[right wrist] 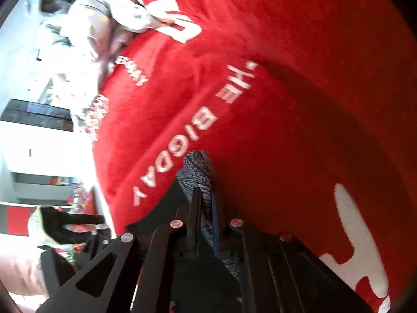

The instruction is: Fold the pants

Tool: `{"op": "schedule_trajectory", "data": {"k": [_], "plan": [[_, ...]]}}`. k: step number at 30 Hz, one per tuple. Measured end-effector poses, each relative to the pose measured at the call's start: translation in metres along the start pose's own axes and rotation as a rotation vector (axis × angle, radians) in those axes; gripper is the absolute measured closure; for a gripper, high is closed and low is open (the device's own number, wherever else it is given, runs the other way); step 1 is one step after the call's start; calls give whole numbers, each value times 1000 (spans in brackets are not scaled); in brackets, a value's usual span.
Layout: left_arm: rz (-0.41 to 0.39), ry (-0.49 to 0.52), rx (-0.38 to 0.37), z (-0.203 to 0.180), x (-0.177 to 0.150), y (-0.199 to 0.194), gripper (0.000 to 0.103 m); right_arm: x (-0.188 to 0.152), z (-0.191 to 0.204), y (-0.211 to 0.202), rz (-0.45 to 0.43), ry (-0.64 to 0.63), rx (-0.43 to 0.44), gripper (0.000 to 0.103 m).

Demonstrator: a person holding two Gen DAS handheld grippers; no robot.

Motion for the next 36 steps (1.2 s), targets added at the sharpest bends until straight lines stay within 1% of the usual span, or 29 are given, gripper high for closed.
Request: {"op": "schedule_trajectory", "data": {"k": [2,3,4,5,6,7,8,11,12,14,15,16,17,18,20,22,23,24,25,26,27,28,29,31,33,35,36], "plan": [[9,3,16,2,-1,-1,0,4,-5,9,-9,14,-17,95],[10,7,23,3,-1,-1,0,5,-11,23,-4,19,-66,95],[12,12,30,4,0,-3,0,5,-15,32,1,31,-87,95],[12,14,29,5,2,-4,0,5,-20,36,-11,55,-82,95],[11,15,29,5,5,-6,0,5,-24,34,-46,95,-52,94],[8,16,28,5,7,-7,0,5,-28,27,-76,137,-31,92],[4,23,27,4,11,-8,0,3,-29,22,-94,149,-37,87],[-16,61,28,-4,27,-9,0,-9,-33,-10,-147,168,-82,87],[-23,72,32,-8,34,-10,0,-20,-40,-29,-176,193,-104,87],[-28,85,24,-15,47,-9,0,-42,-53,-59,-221,244,-100,83],[-24,93,15,-19,53,-8,0,-58,-63,-76,-245,285,-81,79],[-19,98,9,-23,57,-7,0,-81,-76,-95,-268,338,-51,76],[-12,107,-2,-29,62,-5,0,-100,-86,-108,-282,380,-23,68],[-3,117,-13,-35,64,-5,0,-133,-100,-123,-300,439,31,61],[19,151,-36,-52,67,-2,0,-181,-117,-134,-310,516,99,59],[30,200,-49,-72,66,3,0,-243,-134,-134,-305,612,178,59],[46,226,-54,-82,63,10,0,-267,-142,-130,-300,657,204,59],[71,249,-47,-90,60,18,0,-293,-150,-124,-292,709,225,59],[123,280,-23,-98,53,33,0,-319,-158,-116,-286,765,239,59],[150,292,-6,-101,48,41,0,-341,-167,-106,-286,823,246,59],[129,286,-3,-100,45,43,0,-352,-173,-103,-290,861,258,58],[103,271,-10,-98,43,41,0,-366,-184,-95,-315,915,299,58],[110,269,-14,-97,43,41,0,-371,-188,-93,-339,933,320,58],[126,266,-12,-97,44,41,0,-376,-201,-93,-424,960,368,58],[137,264,-4,-98,45,41,0,-376,-209,-96,-482,971,415,58],[140,264,-1,-98,45,42,0,-376,-211,-95,-504,982,449,58],[138,264,-1,-98,45,42,0,-377,-214,-91,-501,995,464,58]]}}
Point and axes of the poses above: each gripper's, at about its wrist camera, not at the fingertips, and y roughly the way its jaws point, z to its left, x to its top, the point moved 2 cm from there along y, roughly the way its jaws point, and after that the axes turned 14 degrees about y, right-handed, at the moved point
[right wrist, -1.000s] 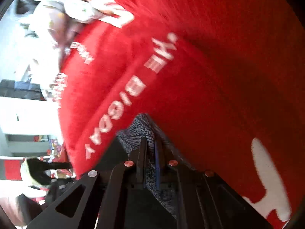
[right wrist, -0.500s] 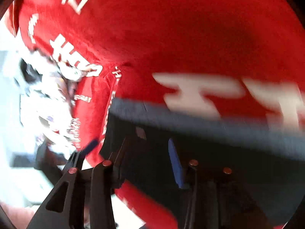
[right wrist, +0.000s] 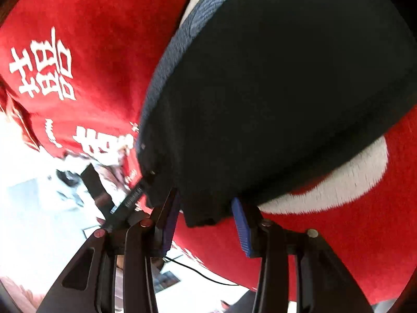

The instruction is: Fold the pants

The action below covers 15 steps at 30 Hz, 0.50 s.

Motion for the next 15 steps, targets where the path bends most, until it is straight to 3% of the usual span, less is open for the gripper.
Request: {"op": "schedule_trajectory", "data": {"k": [2,5,7,9,11,13,15], "plan": [[-4,2,4,-1,0,-1,0,2,-9,1,8,36,-14,61],[8,-4,16,-2,1,-1,0,8,-3,-1,-6,50,-13,93],[-4,-1,22,-2,0,0,0,-1,17,-12,-41,-68,5,94],[-17,1,21,-2,-1,0,0,-5,13,-17,-52,-102,-39,94],[-7,3,26,-2,0,-2,0,-6,-20,-16,-58,-10,-146,94],[21,10,38,-4,2,-9,0,-9,-38,-25,-38,75,-131,94],[6,23,15,-11,4,-22,0,-11,-33,-48,-69,39,-164,90]]}}
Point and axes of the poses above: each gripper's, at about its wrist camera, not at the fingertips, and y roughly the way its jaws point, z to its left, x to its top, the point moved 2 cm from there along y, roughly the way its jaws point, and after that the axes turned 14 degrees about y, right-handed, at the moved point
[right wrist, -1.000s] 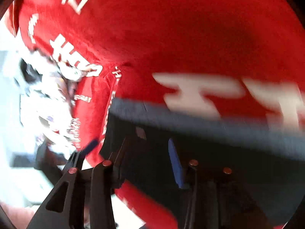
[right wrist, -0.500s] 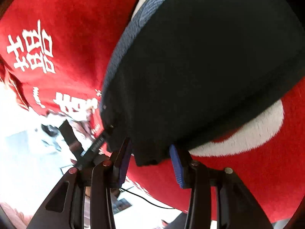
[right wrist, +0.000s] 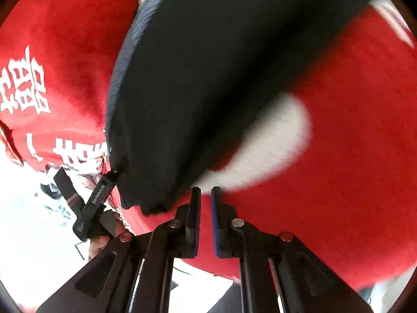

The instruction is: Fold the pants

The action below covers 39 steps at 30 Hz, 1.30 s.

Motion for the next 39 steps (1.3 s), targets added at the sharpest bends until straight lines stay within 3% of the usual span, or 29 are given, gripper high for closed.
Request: {"op": "schedule_trajectory", "data": {"k": [6,10,13,16,18,22,27,34,35,37,39], "plan": [[-39,93,-74,-69,17,-16,0,28,59,-46,-203,-293,-128,89],[77,158,-98,-113,11,14,0,59,56,-23,-188,-306,-274,87],[33,155,-80,-119,1,8,0,54,25,-32,-135,-188,-144,87],[26,143,-92,-116,-2,7,0,54,12,-47,-161,-139,-66,83],[32,154,-94,-115,1,7,0,65,1,-54,-187,-70,-37,66],[37,165,-98,-114,2,9,0,90,-13,-66,-230,47,84,65],[33,166,-99,-115,3,8,0,97,-35,-69,-231,162,131,65],[22,172,-108,-111,-2,11,0,113,-42,-67,-193,196,226,65],[31,171,-107,-110,-1,10,0,117,-42,-64,-180,208,218,68],[56,167,-111,-107,0,8,0,114,-43,-69,-180,206,170,92],[57,171,-112,-106,2,8,0,105,-38,-83,-218,143,152,95]]}}
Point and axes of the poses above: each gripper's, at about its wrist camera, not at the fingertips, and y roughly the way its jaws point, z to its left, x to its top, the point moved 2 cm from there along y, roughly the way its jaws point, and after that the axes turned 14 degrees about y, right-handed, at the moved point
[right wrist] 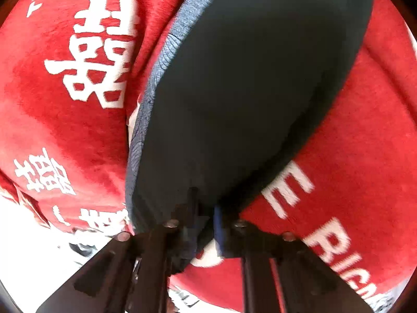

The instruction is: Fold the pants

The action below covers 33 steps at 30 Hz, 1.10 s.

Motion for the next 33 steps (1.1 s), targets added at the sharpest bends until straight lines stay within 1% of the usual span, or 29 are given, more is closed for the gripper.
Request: {"op": "schedule_trajectory", "data": {"k": [2,3,4,6,7,8,10,11,12,13,15,17,18,21,22,26,28,31,32,33], "plan": [[-24,15,7,-1,-3,1,0,-4,-5,-6,-45,-102,-101,96],[-34,24,13,-2,-4,1,0,-2,-13,-4,-46,-111,-146,100],[-39,30,15,-2,-4,1,0,1,-27,-3,-40,-77,-133,103],[-17,17,11,-1,-3,0,0,4,-36,-8,-19,-14,-62,103],[0,9,12,0,-1,0,0,4,-37,-13,-25,-7,-60,103],[18,4,20,-5,2,-1,0,3,-36,-18,-25,-4,-53,95],[24,7,42,-8,9,-6,0,2,-33,-29,2,4,-15,88],[15,9,41,-12,14,-9,0,3,-31,-33,4,1,5,73],[10,9,37,-15,19,-11,0,5,-27,-38,-9,-8,16,50],[2,7,29,-21,26,-13,0,8,-22,-43,-32,-20,28,42],[-11,6,13,-30,35,-15,0,17,-16,-41,-31,-15,75,42],[-14,11,16,-42,47,-12,0,25,-17,-34,-17,19,81,42],[-13,10,15,-46,53,-10,0,27,-19,-26,8,39,87,44],[-5,-12,0,-50,62,-4,0,22,-20,-14,57,45,104,46],[0,-21,1,-49,61,-2,0,19,-21,-12,68,45,104,46],[7,-44,2,-49,56,-1,0,11,-19,-8,103,38,178,46],[11,-57,1,-45,56,-1,0,10,-16,4,122,28,164,46],[5,-81,-2,-40,58,-2,0,10,-12,16,130,35,177,46],[-1,-85,-2,-38,59,-3,0,10,-10,17,128,33,175,48],[-6,-85,-2,-36,60,-5,0,9,-7,18,123,18,157,67]]}}
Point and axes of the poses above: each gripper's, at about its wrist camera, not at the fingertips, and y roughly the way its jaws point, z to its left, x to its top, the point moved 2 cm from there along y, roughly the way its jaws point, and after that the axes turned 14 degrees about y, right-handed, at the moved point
